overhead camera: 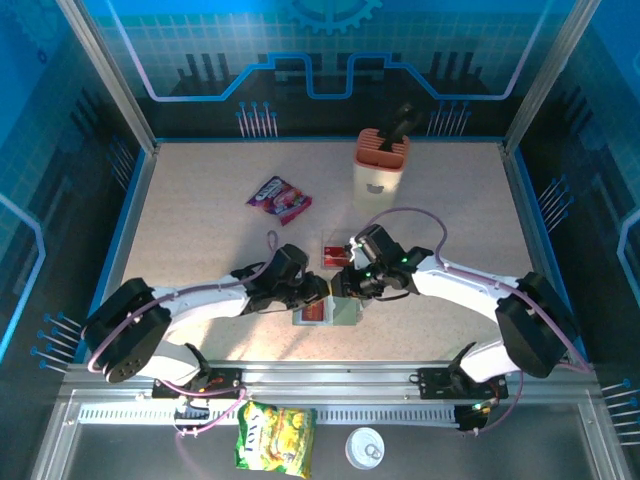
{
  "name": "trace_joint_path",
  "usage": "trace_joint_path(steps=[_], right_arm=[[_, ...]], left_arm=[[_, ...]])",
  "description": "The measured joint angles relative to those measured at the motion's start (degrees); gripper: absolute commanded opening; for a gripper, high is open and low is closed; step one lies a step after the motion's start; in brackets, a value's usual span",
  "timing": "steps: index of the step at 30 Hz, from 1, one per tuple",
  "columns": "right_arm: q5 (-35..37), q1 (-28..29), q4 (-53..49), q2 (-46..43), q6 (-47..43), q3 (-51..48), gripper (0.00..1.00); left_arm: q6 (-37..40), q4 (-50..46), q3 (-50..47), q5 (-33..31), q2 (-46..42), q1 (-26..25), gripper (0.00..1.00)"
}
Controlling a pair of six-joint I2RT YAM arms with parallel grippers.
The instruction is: Take the credit cards out of the card holder
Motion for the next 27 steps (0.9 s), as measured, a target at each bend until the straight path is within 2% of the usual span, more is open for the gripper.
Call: trace_joint_path(steps=[8,18,27], right_arm=[[2.1,-2.0,-3.7,-4.7,-0.7,0.0,0.34],[2.9,-3.9,-5.6,-8.5,-1.3,-1.7,0.35],[2.5,-4.1,-4.8,-8.8,-1.2,-2.4,0.36]], left_arm=[[0.0,1.7,3.9,1.3,6.6,-2.4,0.23],[1.2,3.2,7.1,2.6,11.3,-3.2,0.5],[1.5,1.8,7.3,2.5,11.2,-3.1,0.51]])
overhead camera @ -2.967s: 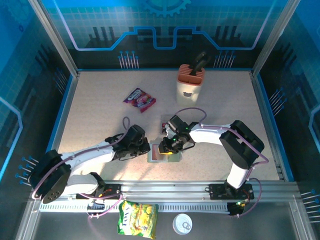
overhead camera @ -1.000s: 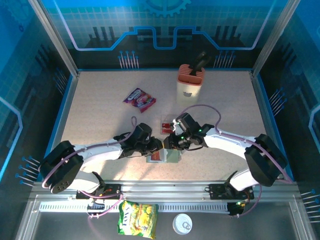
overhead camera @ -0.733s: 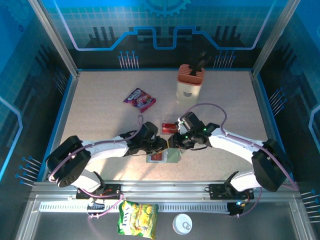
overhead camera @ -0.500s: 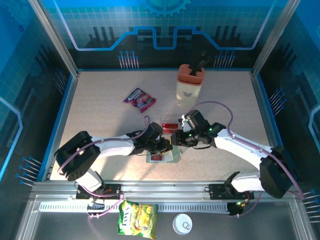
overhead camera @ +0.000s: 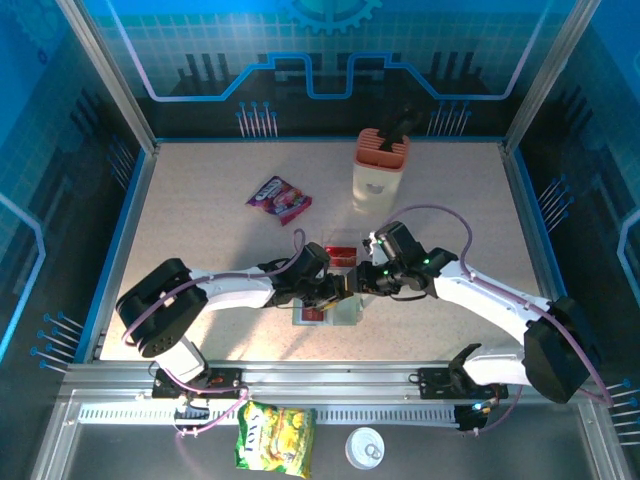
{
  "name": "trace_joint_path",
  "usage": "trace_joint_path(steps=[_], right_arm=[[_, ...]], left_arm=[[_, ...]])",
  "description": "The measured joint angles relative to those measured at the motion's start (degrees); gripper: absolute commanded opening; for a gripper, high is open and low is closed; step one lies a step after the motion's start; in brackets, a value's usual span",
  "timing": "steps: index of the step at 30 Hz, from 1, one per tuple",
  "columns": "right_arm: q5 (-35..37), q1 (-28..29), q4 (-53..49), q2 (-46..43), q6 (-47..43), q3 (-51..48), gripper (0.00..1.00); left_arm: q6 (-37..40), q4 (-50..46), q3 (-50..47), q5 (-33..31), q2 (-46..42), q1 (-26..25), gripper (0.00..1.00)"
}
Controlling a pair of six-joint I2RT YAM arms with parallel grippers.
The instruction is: Take the credit cards out of the card holder
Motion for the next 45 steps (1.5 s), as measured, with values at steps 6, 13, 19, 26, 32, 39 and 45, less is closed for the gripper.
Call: trace_joint_path(steps=[6,13,19,26,32,39,45], right_arm=[[-0.8,0.0,1.0,0.3,0.2,-0.8,0.36],[-1.2,0.5,2.2,2.8,0.6,-1.0,0.36],[-1.9,2.1,4.2,5.6,1.1,-1.0,0.36],[-2.3,3.9,4.7,8.8,1.3,-0.5,0.35],[-2.4,4.9,5.4,10.6,1.3,0.8,0.36],[-2.4,5.4,5.7,11.6,1.3,1.7,0.36],[-2.4,5.4,6.0,12.5,1.3,1.7,0.36]], left_arm=[[1.1,-1.1,-1.9,0.0,-4.0,2.0,0.51],[2.6,-3.6,-5.7,-1.3,-11.6,5.5,0.5],[2.9,-6.4,-10.0,-2.6,-15.3,7.1,0.43],[4.4,-11.4,-11.4,-4.9,-18.2,7.7,0.37],[5.9,-13.0,-11.4,-4.9,-16.7,8.2,0.31],[6.0,-13.2,-11.4,-4.6,-14.2,8.2,0.27],[5.9,-12.9,-11.7,-3.6,-14.2,8.2,0.23]])
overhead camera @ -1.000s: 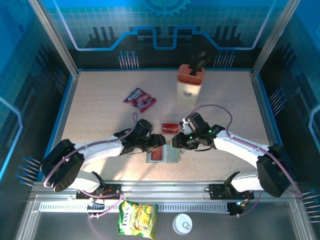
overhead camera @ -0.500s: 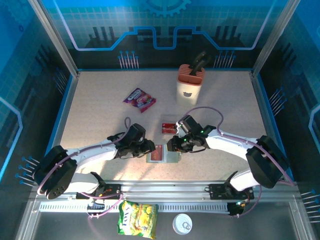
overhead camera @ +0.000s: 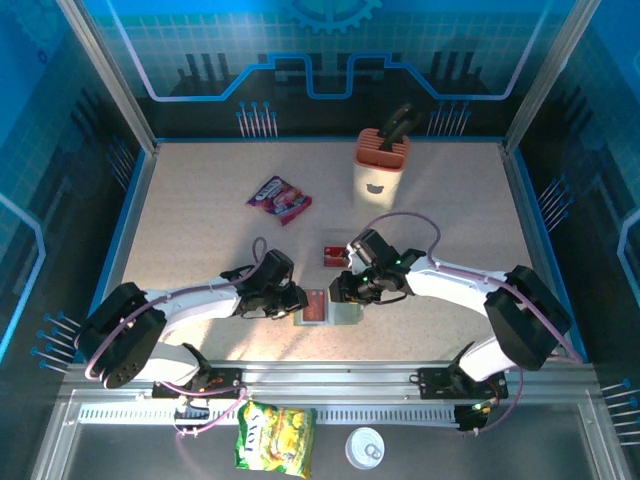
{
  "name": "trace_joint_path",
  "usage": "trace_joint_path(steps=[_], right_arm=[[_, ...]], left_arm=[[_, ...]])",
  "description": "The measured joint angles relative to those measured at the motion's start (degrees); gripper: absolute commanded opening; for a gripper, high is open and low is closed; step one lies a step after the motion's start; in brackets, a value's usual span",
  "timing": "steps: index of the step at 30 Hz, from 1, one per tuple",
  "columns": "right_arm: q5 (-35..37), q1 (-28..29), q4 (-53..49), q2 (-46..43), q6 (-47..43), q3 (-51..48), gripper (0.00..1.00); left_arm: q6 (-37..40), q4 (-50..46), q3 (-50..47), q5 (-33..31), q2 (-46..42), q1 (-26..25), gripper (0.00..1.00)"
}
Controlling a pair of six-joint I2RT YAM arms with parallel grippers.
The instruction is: Take the credit cards out of the card holder
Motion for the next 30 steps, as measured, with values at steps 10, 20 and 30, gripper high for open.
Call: trace_joint_path(steps=[10,20,30], right_arm=[[-0.1,0.3,1.9,2.4,0.6,0.0,0.35],[-1.6,0.3,4.2,3.9,1.3,0.4,0.35],[-2.5,0.3,5.2,4.7,1.9,0.4,0.35]], left_arm=[[-0.4,1.1,-1.1,1.7,-0.2,0.0,0.21],[0.3,-3.3,2.1,1.0,-0.2,0.0,0.2],[1.3,-3.8,2.6,1.0,1.7,0.0,0.17]])
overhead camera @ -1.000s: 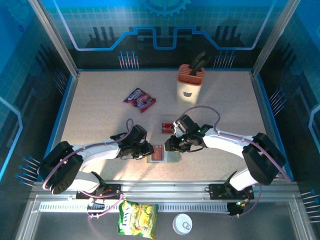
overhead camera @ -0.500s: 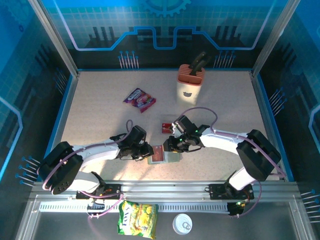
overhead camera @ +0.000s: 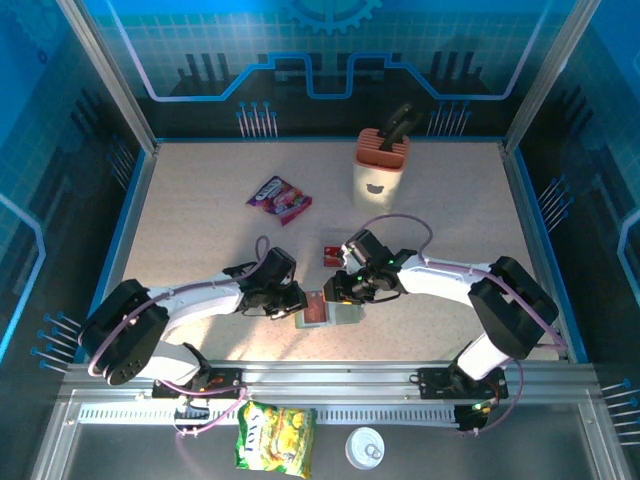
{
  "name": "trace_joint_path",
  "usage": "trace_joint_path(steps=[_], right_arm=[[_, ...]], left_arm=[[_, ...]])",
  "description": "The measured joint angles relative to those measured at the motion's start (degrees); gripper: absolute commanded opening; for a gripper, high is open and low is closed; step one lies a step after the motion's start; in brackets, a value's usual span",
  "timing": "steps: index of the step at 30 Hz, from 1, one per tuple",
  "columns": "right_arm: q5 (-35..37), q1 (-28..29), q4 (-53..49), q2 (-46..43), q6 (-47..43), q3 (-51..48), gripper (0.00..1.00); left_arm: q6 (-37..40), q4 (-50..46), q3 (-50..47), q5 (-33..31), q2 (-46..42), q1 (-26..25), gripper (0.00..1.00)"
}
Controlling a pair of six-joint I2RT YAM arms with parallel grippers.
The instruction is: Take the credit cards out of the card holder
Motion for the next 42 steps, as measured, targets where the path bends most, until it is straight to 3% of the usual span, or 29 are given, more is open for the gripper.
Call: trace_joint_path(steps=[7,19,42], right_arm=[[-1.0,0.0,1.8,1.8,0.9,0.0,0.35],[-4.6,0.0,7.5,5.3,3.2,-0.1,0.25],[-5.7,0.1,8.6,8.7,2.8,0.1,0.28]], left_arm=[[0.0,0.0,0.0,0.0,0.3,0.0,0.15],[0.0,0.0,0.0,0.0,0.3,0.0,0.14],[0.0,0.7,0.0,0.0,0.7,0.0,0.13]])
